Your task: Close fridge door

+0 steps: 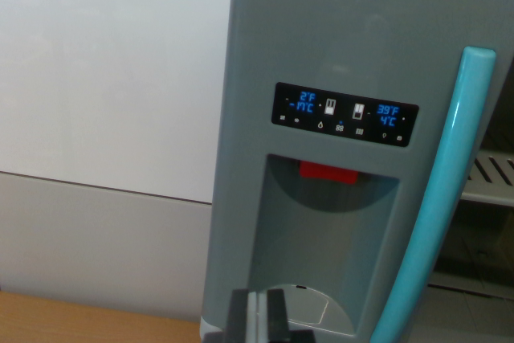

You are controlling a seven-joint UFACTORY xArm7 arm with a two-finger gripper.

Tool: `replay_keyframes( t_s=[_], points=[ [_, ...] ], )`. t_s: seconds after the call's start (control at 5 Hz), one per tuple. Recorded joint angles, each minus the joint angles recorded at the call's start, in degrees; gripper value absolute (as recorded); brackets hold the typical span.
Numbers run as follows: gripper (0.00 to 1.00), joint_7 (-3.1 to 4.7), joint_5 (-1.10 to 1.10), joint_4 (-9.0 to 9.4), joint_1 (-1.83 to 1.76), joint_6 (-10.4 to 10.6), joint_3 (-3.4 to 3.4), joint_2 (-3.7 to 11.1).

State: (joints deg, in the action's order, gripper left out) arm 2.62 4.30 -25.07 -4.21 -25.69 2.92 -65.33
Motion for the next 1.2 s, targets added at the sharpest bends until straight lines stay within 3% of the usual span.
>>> replay_keyframes(
  t_s=[0.4,0.6,0.8,1.0,1.2],
  points=[
    [1.00,0.00,0.00,0.00,0.00,0.00,0.00,0.00],
    [1.00,0.00,0.00,0.00,0.02,0.00,-0.74,0.00],
    [1.00,0.00,0.00,0.00,0.02,0.00,-0.74,0.00],
    [1.00,0.00,0.00,-0.03,0.05,0.00,-5.02,0.01],
    [1.00,0.00,0.00,-0.03,0.05,0.00,-5.02,0.01]
  ],
)
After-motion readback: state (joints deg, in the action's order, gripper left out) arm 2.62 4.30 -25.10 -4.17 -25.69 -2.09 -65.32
